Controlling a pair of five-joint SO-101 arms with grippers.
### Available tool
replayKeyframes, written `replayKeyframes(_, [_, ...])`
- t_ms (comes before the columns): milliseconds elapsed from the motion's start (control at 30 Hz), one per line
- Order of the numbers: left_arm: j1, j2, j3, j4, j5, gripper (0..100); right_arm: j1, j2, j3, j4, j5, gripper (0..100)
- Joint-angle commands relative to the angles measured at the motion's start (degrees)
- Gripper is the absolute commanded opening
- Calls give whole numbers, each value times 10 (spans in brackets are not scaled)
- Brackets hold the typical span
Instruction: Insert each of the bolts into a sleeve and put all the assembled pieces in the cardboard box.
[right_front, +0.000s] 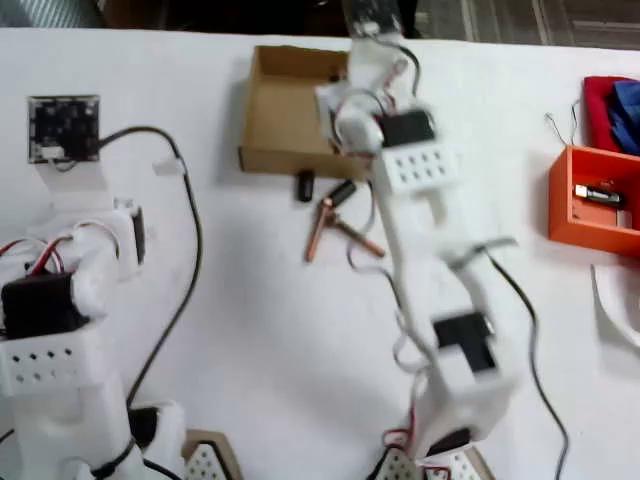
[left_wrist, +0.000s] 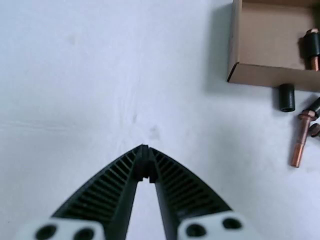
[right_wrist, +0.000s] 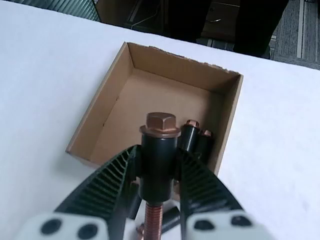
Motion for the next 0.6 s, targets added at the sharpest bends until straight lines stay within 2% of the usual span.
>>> replayKeyframes(0, [-25, -2, 37, -41, -22, 25, 4, 152, -251, 27, 4, 23])
replayKeyframes(233, [-40, -2, 97, -58, -27, 25, 17, 404, -534, 46, -57, 23])
replayKeyframes(367, [-40, -2, 97, -59, -26, 25, 14, 473, -568, 16, -55, 23])
replayKeyframes(567, [-40, -2, 99, -59, -26, 25, 12, 500, -568, -6, -55, 23])
